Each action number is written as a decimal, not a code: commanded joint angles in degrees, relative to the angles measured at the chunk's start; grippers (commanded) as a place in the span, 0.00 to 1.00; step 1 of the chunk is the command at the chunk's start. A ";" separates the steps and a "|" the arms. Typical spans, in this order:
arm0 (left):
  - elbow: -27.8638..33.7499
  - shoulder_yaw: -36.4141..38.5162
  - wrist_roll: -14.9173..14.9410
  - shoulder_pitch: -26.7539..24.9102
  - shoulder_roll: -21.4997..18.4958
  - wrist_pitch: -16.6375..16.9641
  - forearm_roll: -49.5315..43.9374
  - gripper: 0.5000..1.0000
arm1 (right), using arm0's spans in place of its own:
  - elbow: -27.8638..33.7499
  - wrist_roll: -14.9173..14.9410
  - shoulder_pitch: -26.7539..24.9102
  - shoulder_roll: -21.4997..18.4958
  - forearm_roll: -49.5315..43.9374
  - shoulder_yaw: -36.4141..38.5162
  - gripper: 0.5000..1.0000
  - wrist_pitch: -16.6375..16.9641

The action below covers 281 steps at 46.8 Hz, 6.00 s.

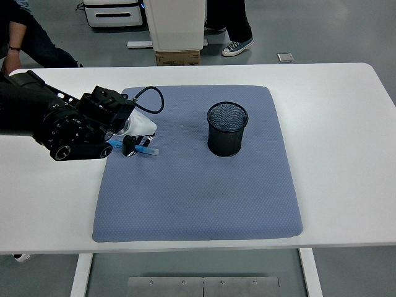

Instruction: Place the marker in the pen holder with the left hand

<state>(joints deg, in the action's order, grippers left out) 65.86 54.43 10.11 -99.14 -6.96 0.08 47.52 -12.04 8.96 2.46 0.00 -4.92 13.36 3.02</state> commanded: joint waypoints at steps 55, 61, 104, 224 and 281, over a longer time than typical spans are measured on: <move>-5.66 -3.10 -0.44 1.14 2.47 -1.75 -1.73 0.11 | 0.00 0.00 0.00 0.00 0.00 0.00 1.00 -0.03; -5.66 -3.01 -0.35 1.58 2.56 -1.67 -1.82 0.20 | 0.00 0.00 0.00 0.00 0.00 0.00 1.00 -0.03; -3.90 -0.82 0.18 0.88 2.65 -1.49 -1.55 0.21 | 0.00 0.00 0.00 0.00 0.00 0.00 1.00 -0.03; 9.02 4.02 1.93 -5.28 0.19 16.26 -12.45 0.30 | 0.00 0.00 0.00 0.00 0.00 0.00 1.00 0.06; 8.23 5.34 1.85 -0.79 1.95 21.27 -12.89 0.13 | 0.00 0.00 0.00 0.00 0.00 0.00 1.00 -0.03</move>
<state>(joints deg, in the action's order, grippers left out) 74.30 59.65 11.97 -100.21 -5.01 21.36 34.63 -12.04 8.96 2.46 0.00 -4.92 13.36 3.01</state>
